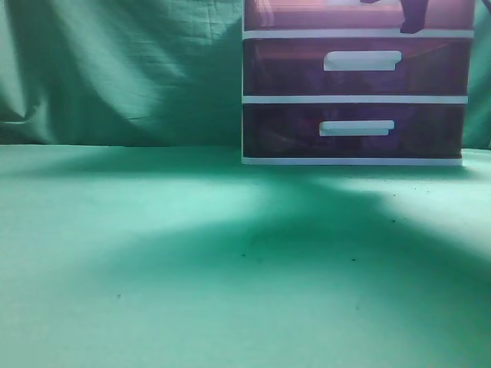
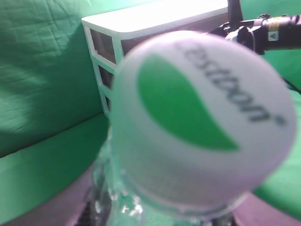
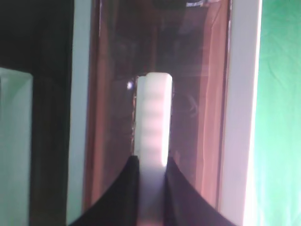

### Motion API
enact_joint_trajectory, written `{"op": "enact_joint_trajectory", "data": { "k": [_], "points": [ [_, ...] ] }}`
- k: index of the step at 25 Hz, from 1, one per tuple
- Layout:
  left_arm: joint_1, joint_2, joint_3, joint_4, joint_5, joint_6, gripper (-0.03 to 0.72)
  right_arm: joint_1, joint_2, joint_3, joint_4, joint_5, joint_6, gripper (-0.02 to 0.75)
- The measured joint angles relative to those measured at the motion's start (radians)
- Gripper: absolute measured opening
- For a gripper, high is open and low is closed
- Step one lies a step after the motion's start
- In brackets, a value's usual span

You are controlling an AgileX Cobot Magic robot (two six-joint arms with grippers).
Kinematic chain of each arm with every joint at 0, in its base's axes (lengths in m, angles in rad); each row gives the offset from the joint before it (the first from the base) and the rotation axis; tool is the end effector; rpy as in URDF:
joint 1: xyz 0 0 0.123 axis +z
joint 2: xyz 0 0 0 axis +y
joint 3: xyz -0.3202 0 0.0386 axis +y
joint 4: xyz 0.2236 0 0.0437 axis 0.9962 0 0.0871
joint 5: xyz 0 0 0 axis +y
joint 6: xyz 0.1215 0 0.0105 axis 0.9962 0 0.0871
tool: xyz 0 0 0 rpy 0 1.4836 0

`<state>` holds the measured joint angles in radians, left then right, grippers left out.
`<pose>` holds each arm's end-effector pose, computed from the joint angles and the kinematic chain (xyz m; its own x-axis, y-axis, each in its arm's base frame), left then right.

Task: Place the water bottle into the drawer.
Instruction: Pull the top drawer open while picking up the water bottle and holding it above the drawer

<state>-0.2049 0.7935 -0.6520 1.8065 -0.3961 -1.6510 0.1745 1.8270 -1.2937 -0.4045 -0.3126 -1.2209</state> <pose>0.1300 -0.0736 0.3730 -0.0499 0.1747 -0.9834 0.5690 0.8141 0.1158 0.4434 0.0931 0.3279 0.2955 -0.9552 0.0175 -0.1434 -0.0625 -0.9877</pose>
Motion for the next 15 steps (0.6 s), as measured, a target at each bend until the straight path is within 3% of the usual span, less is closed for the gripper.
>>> {"op": "enact_joint_trajectory", "data": {
  "k": [15],
  "points": [
    [0.0,0.0,0.0,0.0,0.003,0.0,0.325,0.04,-0.438,0.545,-0.069,-0.039,0.082,0.09]
  ]
}}
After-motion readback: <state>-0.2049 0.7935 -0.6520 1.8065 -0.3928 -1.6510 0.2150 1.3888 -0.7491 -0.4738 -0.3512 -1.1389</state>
